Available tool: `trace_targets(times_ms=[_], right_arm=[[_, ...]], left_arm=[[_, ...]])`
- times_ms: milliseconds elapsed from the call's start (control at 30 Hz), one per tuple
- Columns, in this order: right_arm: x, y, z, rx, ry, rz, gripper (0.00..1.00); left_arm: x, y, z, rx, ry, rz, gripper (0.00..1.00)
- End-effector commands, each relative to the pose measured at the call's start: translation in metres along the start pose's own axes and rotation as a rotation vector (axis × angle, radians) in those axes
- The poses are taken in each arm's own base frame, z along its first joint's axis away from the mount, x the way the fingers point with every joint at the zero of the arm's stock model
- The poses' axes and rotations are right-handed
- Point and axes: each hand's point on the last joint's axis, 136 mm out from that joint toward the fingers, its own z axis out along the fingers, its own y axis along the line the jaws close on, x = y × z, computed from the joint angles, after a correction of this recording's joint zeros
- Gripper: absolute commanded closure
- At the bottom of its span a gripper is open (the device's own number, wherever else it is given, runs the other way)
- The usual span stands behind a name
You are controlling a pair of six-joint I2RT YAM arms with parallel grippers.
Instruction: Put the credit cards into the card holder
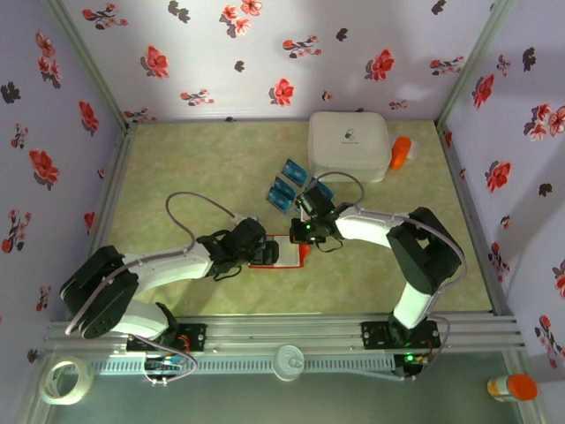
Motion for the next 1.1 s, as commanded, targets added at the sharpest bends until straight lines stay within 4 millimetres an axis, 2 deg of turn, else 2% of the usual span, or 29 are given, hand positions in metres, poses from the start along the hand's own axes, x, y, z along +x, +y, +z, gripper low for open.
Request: trace_targets(times_ms=[0, 333, 733, 1067], right_arm=[[0.004, -0.002, 0.009, -0.007, 0.028, 0.009, 1.00], [0.013, 0.016, 0.019, -0.062, 0.040, 0.021, 1.00], [0.013, 0.016, 0.021, -0.070, 0.036, 0.037, 1.00], [0.015, 0.017, 0.022, -0.083, 0.038, 0.050, 1.00]], left_arm=[[-0.008, -0.009, 0.001, 0.007, -0.021, 0.001, 0.00], [-0.007, -0.011, 0.005, 0.001, -0.012, 0.019, 0.00], [-0.005, -0.018, 0.010, 0.014, -0.010, 0.040, 0.00], [0.010, -0.009, 0.023, -0.022, 0.029, 0.063, 0.02]])
